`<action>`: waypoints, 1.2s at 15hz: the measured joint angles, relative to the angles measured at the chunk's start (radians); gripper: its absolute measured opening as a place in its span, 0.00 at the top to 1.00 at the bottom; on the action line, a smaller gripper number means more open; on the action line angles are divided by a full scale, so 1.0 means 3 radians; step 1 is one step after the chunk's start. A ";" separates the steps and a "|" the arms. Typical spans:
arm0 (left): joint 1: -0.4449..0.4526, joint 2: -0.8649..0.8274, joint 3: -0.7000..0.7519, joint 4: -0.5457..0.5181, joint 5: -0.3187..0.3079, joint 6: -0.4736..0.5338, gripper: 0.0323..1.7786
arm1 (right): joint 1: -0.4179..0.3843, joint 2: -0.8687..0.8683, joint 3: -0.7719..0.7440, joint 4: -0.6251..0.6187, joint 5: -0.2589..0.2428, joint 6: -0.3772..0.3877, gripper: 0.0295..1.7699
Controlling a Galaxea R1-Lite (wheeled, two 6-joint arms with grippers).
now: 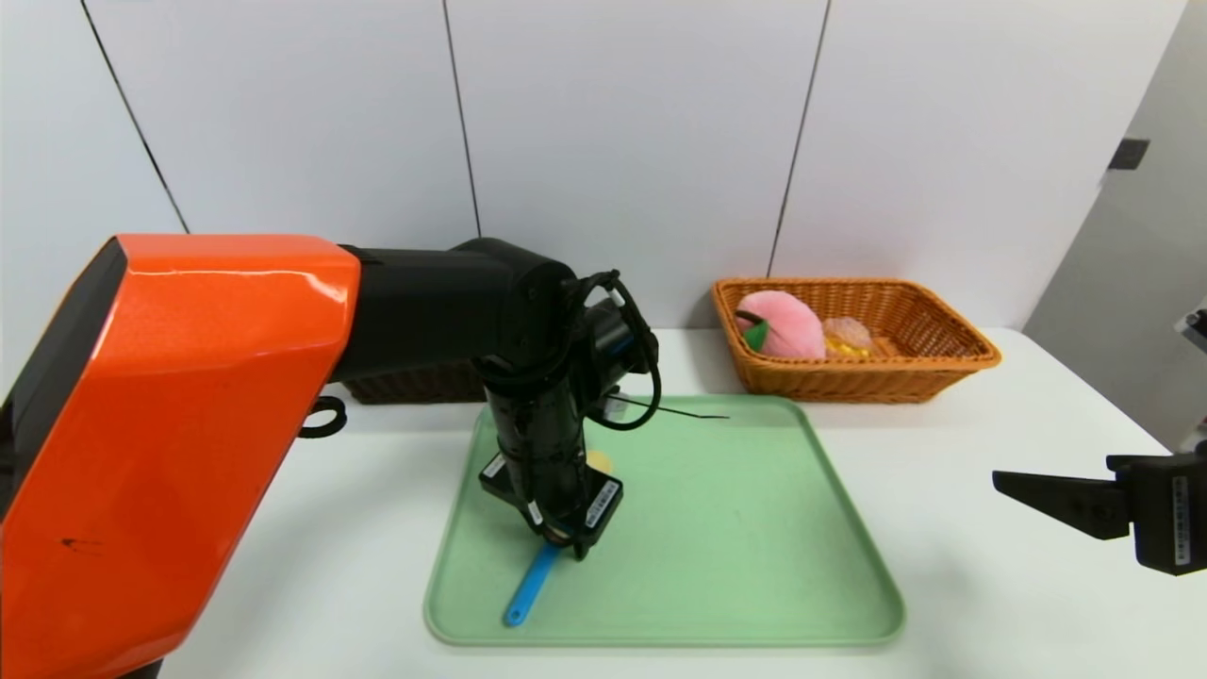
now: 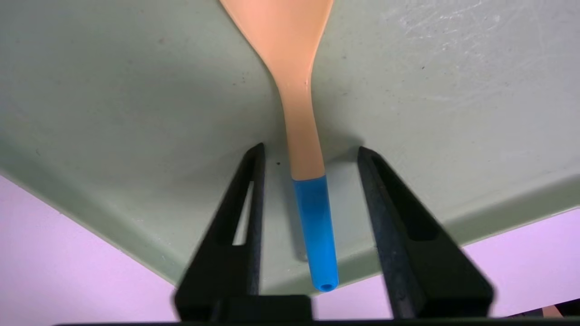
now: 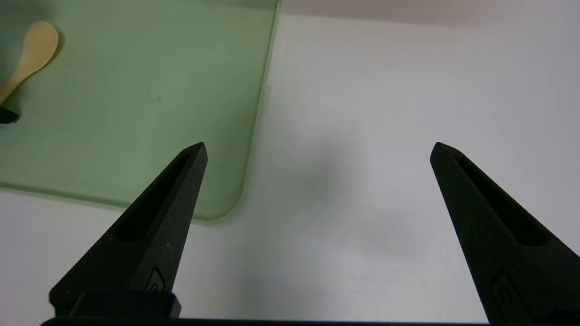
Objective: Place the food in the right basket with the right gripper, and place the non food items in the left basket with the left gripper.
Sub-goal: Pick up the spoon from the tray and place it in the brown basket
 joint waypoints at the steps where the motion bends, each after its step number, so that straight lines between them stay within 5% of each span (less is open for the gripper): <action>1: 0.0003 0.0001 0.0000 0.0000 -0.0006 -0.0003 0.95 | 0.0003 -0.0011 0.0000 0.0001 -0.0001 -0.0001 0.04; 13: -0.0068 -0.0491 -0.0110 -0.0016 -0.0019 0.0011 0.95 | 0.0010 -0.0159 0.0118 0.0004 -0.0004 0.0004 0.04; 18: -0.0039 -0.1133 -0.0118 -0.0519 0.0135 0.0033 0.95 | 0.0000 -0.0204 0.0216 0.0004 -0.0011 0.0011 0.04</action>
